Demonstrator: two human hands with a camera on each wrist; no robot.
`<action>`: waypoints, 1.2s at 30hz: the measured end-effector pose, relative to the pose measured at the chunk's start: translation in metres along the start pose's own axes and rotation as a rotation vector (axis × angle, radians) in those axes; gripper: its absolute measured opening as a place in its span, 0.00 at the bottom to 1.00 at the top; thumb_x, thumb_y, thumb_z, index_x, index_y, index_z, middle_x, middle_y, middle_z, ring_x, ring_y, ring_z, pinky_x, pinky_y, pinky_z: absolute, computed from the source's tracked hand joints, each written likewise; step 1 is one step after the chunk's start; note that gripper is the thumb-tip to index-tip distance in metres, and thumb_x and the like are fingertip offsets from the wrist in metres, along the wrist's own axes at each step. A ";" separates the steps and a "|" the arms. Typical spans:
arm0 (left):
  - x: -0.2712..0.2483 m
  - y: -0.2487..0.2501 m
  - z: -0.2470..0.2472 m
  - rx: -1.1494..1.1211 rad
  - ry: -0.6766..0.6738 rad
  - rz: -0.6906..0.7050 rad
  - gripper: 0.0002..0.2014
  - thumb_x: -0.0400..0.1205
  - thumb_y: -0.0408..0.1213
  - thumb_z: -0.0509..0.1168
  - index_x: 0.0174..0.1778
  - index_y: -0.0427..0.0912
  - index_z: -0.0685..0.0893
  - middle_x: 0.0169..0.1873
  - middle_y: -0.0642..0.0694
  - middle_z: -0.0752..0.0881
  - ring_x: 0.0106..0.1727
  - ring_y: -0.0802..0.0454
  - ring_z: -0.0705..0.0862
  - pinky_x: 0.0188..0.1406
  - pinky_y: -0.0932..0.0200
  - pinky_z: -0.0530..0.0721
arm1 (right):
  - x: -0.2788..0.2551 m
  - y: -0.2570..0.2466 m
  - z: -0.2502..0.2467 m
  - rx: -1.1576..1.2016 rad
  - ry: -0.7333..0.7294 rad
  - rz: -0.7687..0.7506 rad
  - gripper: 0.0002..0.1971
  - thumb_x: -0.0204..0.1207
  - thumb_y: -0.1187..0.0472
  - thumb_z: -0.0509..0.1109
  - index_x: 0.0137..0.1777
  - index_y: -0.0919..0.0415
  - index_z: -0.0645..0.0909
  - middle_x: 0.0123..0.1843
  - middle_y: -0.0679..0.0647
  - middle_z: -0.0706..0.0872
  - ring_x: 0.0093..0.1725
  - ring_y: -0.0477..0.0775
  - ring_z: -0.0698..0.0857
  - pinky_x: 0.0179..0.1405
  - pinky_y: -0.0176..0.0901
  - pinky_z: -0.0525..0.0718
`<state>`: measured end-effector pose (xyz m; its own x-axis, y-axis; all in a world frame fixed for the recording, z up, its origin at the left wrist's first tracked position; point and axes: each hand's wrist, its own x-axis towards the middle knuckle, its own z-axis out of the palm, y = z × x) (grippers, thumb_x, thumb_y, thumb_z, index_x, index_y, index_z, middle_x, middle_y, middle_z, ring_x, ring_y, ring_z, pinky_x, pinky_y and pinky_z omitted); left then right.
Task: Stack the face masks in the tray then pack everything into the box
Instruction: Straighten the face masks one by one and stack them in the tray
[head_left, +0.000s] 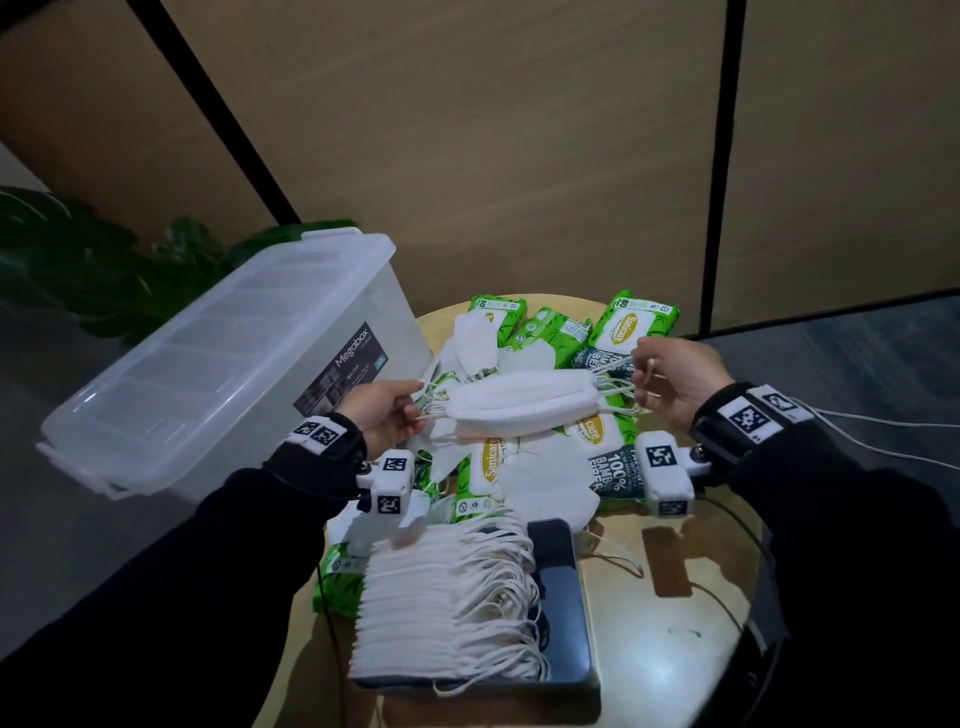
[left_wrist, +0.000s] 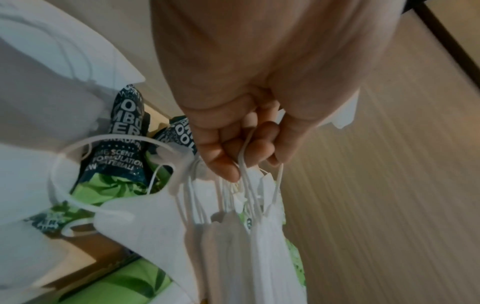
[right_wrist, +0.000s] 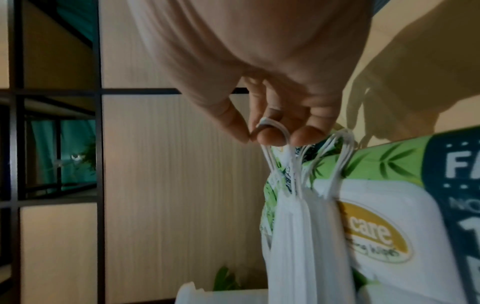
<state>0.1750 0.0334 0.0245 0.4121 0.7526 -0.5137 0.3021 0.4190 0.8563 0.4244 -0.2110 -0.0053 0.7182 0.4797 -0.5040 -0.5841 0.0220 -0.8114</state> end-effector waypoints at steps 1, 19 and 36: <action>0.004 -0.002 0.000 0.004 0.014 -0.010 0.08 0.87 0.30 0.67 0.42 0.39 0.81 0.23 0.49 0.66 0.22 0.54 0.72 0.33 0.54 0.87 | 0.000 0.004 0.002 -0.039 -0.003 0.006 0.06 0.77 0.73 0.69 0.46 0.61 0.83 0.30 0.53 0.79 0.26 0.48 0.76 0.29 0.42 0.74; -0.004 0.009 0.044 1.488 -0.242 0.662 0.45 0.65 0.47 0.88 0.76 0.53 0.73 0.73 0.51 0.79 0.69 0.49 0.80 0.68 0.53 0.79 | -0.002 0.023 0.037 -1.409 -0.230 -0.526 0.43 0.66 0.53 0.82 0.83 0.48 0.71 0.80 0.52 0.76 0.78 0.62 0.74 0.72 0.61 0.80; 0.023 0.040 0.035 1.156 -0.046 0.615 0.14 0.76 0.49 0.81 0.51 0.50 0.85 0.50 0.54 0.89 0.53 0.51 0.89 0.52 0.55 0.85 | -0.007 0.028 0.045 -1.415 -0.262 -0.489 0.38 0.63 0.50 0.85 0.75 0.47 0.78 0.71 0.50 0.79 0.71 0.57 0.80 0.69 0.59 0.81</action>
<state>0.2268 0.0500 0.0447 0.7678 0.6358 -0.0794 0.6040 -0.6769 0.4207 0.3860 -0.1742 -0.0111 0.5534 0.8158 -0.1681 0.6256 -0.5403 -0.5628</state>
